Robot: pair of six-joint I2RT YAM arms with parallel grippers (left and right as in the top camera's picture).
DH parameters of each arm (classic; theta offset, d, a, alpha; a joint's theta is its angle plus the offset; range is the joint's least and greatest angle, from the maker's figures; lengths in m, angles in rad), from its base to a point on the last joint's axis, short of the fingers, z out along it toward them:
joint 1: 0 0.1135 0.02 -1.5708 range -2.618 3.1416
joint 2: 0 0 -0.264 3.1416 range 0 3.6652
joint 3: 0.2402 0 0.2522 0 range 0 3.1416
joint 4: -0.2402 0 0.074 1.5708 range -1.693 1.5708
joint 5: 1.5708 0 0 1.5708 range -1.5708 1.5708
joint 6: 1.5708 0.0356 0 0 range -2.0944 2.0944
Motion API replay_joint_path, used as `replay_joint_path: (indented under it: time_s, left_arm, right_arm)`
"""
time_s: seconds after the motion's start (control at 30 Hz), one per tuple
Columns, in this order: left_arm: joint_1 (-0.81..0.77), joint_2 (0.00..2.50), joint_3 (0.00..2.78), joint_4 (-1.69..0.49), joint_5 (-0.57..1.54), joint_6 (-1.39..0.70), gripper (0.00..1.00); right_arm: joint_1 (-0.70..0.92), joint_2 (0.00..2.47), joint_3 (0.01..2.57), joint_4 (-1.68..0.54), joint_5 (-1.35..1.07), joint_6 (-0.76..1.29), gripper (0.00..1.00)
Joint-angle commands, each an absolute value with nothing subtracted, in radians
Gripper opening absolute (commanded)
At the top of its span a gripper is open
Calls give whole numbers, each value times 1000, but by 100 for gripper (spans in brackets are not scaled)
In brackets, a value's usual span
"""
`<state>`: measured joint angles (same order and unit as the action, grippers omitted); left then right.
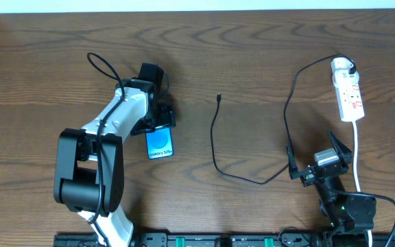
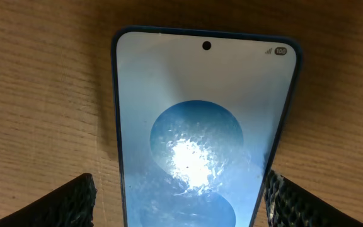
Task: Plug charger to phone and switch on socket
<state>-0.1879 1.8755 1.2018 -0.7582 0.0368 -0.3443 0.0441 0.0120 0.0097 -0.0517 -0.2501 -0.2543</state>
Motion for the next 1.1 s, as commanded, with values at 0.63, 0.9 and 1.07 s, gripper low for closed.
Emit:
replay_joint_path:
  time_s: [0.63, 0.9, 1.07]
  left_arm:
    - [-204, 1942, 1192, -762, 10, -352, 85]
    - [-206, 1942, 1181, -780, 10, -311, 85]
    - [-206, 1942, 1180, -780, 10, -308, 90]
  right_arm:
    - [54, 6, 6, -52, -253, -248, 99]
    - [54, 6, 6, -52, -253, -247, 99]
    - [54, 6, 6, -52, -253, -247, 99]
